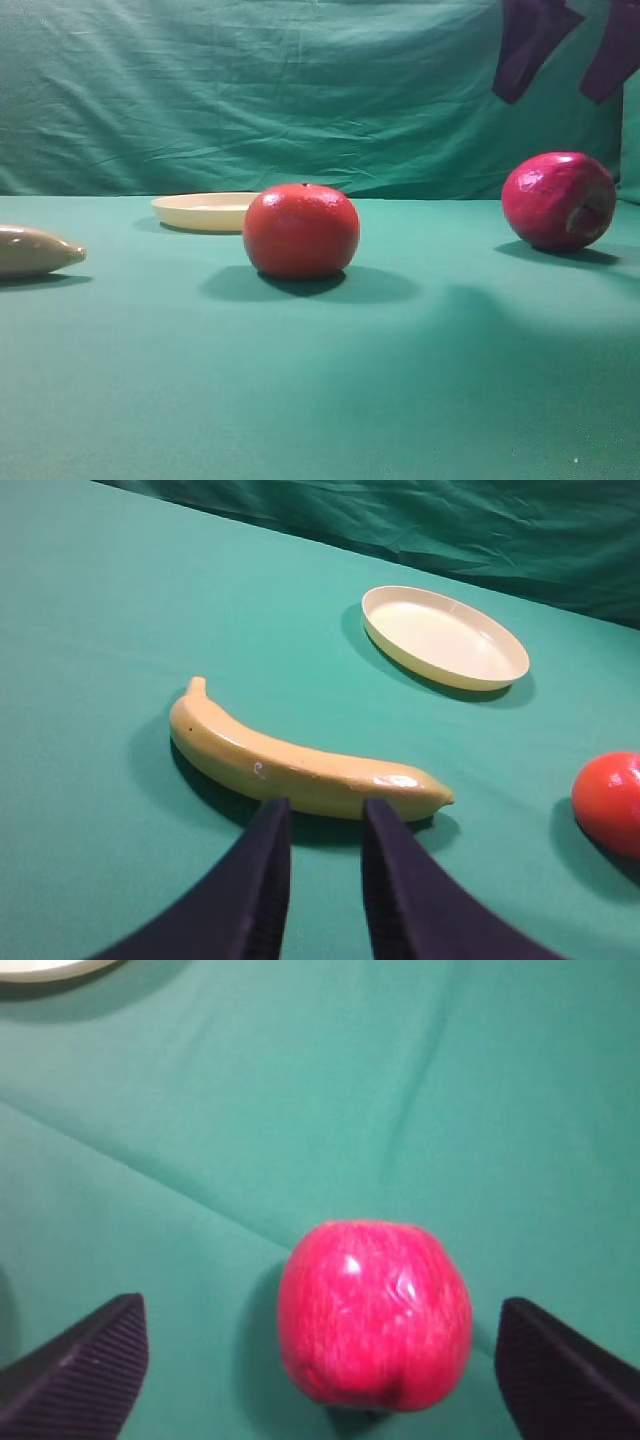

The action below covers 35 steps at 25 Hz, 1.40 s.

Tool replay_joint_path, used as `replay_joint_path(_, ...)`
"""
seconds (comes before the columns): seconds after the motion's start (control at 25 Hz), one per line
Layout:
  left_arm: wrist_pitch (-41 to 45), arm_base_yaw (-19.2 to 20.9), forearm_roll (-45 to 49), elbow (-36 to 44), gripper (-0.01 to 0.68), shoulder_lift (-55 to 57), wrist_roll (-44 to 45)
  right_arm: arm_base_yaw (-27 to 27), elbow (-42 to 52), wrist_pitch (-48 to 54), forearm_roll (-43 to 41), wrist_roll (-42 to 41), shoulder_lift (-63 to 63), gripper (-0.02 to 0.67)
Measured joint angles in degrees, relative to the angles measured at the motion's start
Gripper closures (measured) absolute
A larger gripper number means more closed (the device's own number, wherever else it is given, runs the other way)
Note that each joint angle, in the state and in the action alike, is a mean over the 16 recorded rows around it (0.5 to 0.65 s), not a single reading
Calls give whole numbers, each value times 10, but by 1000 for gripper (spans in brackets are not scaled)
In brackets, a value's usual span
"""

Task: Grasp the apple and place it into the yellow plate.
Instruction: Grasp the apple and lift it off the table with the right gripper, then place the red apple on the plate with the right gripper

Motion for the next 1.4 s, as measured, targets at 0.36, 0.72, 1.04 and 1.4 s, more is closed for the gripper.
replay_joint_path(0.36,0,0,0,0,516,0,0,0,-8,-15,-2,6,65,50)
replay_joint_path(0.72,0,0,0,0,516,0,0,5,-49,-22,21,7,68,135)
replay_joint_path(1.04,0,0,0,0,516,0,0,58,-157,-63,74,2,83,156)
replay_joint_path(1.4,0,0,0,0,516,0,0,154,-293,-123,105,-9,176,156)
